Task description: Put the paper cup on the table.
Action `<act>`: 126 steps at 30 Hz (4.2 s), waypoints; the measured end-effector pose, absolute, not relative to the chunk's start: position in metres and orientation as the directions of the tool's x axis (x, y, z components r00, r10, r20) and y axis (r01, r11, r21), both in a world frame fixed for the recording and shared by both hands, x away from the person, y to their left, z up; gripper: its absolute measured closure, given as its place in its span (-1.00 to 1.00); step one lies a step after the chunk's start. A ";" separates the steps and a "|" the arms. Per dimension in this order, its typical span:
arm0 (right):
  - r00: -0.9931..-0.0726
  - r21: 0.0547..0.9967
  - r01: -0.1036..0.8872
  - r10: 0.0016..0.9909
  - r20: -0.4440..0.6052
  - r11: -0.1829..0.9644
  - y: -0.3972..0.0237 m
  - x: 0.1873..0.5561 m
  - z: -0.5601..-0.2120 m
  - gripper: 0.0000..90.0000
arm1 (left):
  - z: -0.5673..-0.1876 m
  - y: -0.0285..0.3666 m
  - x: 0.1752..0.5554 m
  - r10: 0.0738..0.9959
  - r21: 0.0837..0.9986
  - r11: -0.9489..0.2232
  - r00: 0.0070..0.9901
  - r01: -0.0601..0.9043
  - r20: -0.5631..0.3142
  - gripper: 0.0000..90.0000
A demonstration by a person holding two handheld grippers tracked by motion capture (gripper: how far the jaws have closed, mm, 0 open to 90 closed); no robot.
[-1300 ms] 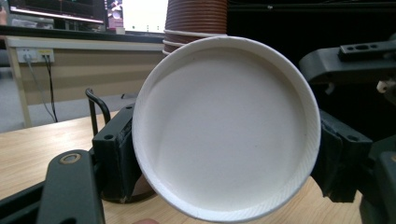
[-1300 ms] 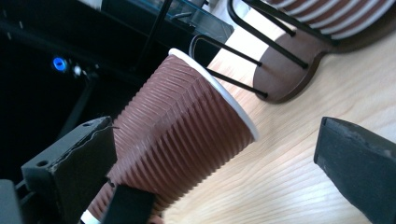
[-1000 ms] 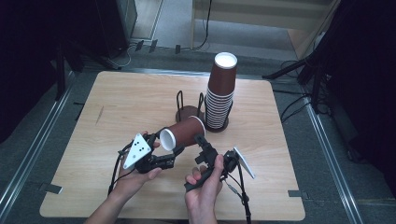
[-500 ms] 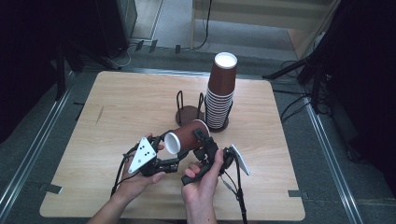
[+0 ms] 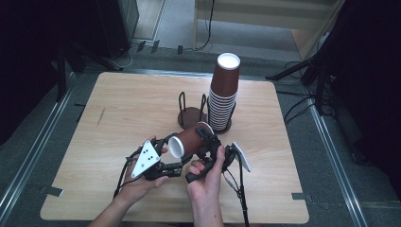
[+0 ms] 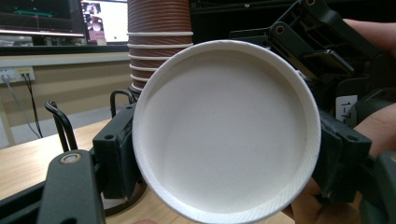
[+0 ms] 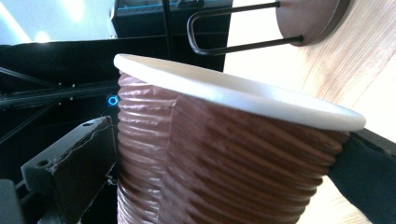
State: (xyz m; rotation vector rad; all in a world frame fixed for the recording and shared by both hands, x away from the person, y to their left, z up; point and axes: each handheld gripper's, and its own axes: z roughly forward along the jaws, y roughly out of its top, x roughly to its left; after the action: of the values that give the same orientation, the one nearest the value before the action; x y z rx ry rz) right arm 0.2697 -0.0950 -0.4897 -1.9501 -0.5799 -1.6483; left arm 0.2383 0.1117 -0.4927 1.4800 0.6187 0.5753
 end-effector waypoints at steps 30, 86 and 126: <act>0.044 0.019 0.605 0.056 0.997 -0.796 -0.114 0.276 -0.486 -0.73 | -0.488 0.135 0.234 0.702 0.988 0.073 0.697 0.134 -0.146 -1.00; -0.229 0.927 0.154 0.900 0.371 -0.343 -0.154 0.277 -0.446 -0.72 | -0.545 0.292 0.216 0.963 0.952 0.039 0.244 0.303 -0.117 -1.00; -0.077 0.992 0.091 0.992 0.096 -0.089 -0.200 0.321 -0.463 -0.72 | -0.551 0.307 0.223 0.979 0.924 0.077 0.145 0.375 -0.141 -1.00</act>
State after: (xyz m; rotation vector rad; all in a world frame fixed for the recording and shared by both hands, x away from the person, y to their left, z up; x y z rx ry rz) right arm 0.3215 -0.2000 -0.4635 -2.3446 -2.3183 -2.3297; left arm 0.2231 0.3068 -0.5506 1.4649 1.3936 0.7975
